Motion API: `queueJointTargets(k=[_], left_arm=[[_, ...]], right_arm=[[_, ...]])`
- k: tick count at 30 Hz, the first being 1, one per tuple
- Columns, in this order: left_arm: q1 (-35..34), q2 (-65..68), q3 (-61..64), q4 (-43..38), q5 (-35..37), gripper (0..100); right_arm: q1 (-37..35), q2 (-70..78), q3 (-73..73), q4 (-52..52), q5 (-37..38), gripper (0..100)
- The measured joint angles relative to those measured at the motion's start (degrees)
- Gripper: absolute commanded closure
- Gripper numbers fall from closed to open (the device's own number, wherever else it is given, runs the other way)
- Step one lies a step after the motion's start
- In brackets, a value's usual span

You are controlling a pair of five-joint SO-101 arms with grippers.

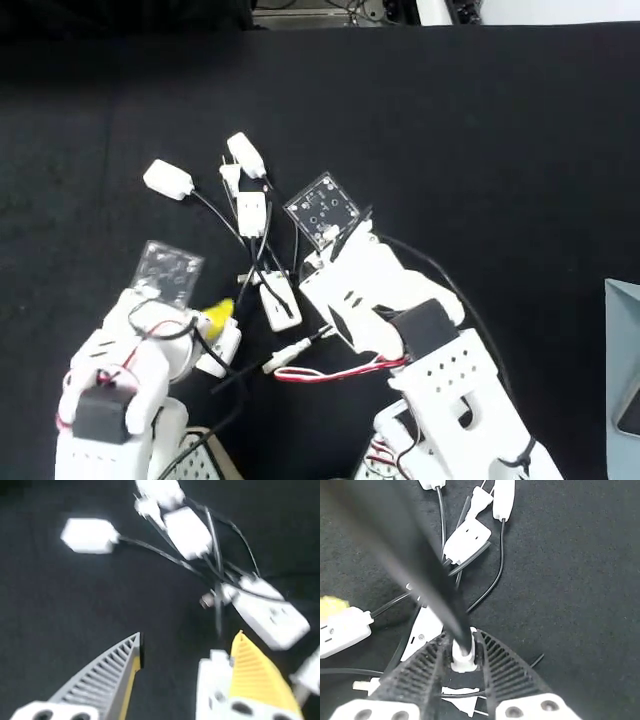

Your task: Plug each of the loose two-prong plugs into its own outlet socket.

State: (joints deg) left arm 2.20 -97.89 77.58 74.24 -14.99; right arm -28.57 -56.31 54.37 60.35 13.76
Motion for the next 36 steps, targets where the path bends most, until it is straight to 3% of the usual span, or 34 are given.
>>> queueJointTargets(k=[8,14,27,36], left_arm=[[5.1,25.7,-4.0,0.0,-0.1,72],[5.8,39.4,-7.0,-1.1,0.0,79],[16.9,36.7,-9.5,-1.1,3.3,79],[15.0,40.0,-2.5,-9.6,3.6,80]], right_arm=[[0.0,0.0,1.1,-0.6,0.0,98.7],[0.0,0.2,1.7,-1.6,-0.3,98.7],[0.0,0.2,1.7,-1.6,-0.3,98.7],[0.0,0.2,1.7,-1.6,-0.2,98.7]])
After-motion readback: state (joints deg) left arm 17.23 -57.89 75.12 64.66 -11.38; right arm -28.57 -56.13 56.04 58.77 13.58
